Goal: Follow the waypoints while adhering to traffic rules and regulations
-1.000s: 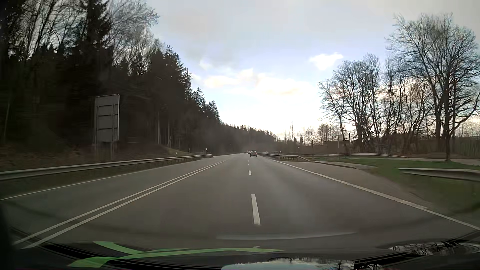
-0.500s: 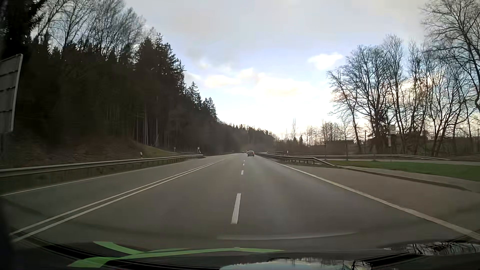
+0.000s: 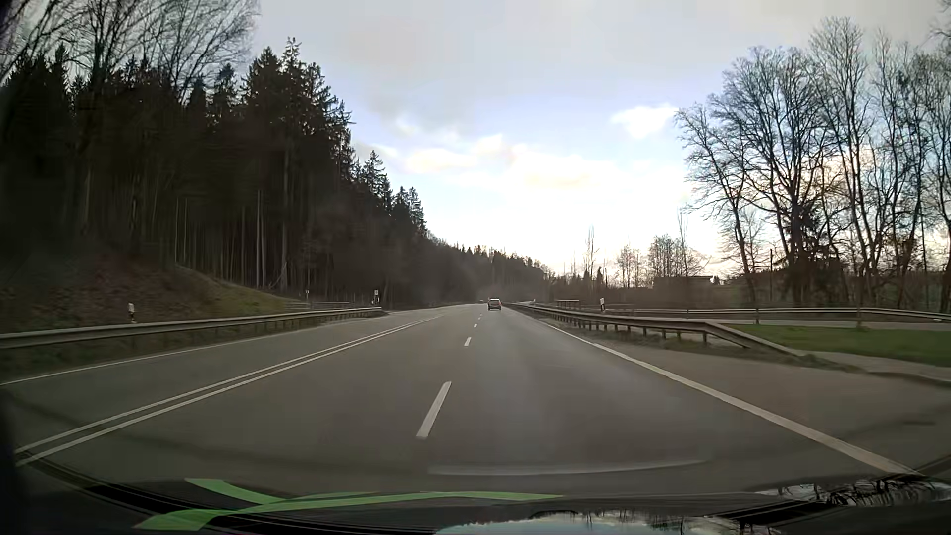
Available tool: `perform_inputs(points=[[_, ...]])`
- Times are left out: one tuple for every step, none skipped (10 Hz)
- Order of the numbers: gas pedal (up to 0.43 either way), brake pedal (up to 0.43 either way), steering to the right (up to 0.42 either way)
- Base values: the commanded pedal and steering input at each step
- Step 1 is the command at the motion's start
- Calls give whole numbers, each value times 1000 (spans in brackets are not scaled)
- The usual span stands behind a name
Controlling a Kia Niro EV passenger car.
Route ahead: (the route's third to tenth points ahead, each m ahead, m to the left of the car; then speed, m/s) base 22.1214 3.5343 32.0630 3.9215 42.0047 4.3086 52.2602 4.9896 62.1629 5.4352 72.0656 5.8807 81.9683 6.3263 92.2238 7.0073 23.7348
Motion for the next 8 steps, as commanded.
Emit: perform_inputs(points=[[130,0,-8],[130,0,-7],[118,0,-7],[118,0,-7],[98,0,-8],[98,0,-9],[98,0,-10],[98,0,-10]])
